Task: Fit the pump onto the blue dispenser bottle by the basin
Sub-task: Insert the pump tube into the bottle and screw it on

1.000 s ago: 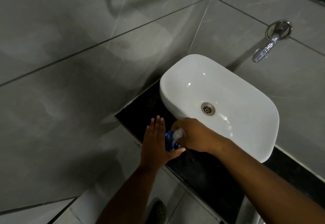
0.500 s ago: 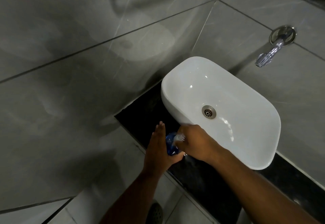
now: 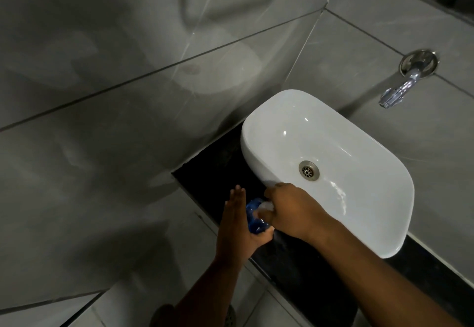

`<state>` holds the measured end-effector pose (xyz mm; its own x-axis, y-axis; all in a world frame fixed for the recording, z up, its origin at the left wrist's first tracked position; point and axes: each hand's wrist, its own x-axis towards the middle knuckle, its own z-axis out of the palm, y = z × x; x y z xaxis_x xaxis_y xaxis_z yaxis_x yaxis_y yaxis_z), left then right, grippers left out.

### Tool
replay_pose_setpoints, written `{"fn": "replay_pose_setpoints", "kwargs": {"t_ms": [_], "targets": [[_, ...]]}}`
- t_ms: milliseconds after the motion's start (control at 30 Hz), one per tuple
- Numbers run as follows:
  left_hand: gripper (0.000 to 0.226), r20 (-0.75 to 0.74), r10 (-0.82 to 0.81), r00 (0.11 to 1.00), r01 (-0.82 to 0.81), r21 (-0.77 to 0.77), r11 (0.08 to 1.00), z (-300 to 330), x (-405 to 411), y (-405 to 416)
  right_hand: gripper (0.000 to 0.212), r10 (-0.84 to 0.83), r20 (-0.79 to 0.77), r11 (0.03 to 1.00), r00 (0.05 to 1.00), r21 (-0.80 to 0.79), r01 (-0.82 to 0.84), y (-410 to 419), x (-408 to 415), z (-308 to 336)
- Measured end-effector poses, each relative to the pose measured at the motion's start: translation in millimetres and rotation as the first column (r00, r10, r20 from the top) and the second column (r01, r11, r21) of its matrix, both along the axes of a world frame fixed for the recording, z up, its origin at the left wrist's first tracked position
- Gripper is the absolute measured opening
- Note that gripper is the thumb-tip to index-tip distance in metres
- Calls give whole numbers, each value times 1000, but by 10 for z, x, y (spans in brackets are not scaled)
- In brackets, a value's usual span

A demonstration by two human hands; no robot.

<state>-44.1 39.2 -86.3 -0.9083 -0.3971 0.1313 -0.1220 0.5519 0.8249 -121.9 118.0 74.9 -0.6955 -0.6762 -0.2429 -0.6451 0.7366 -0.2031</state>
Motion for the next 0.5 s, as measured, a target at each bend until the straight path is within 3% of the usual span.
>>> {"fn": "replay_pose_setpoints", "kwargs": {"t_ms": [100,233,433,500], "targets": [[114,13,-7,1000,7,-1,1000,-8,11,-11,22,48,70,999,996,5,-48,-23,5,14],[114,-6,4,1000,-5,-44,999,8,16,-16,25,3,9,999,1000,43,-3,-28,-5,1],[115,-4,11,1000,-11,-13,1000,12,18,-18,23,27,163,999,986,35,-33,-4,-41,34],[115,-2,11,1000,-11,-3,1000,12,21,-7,11,-21,142,1000,990,15,19,19,-30,4]]}}
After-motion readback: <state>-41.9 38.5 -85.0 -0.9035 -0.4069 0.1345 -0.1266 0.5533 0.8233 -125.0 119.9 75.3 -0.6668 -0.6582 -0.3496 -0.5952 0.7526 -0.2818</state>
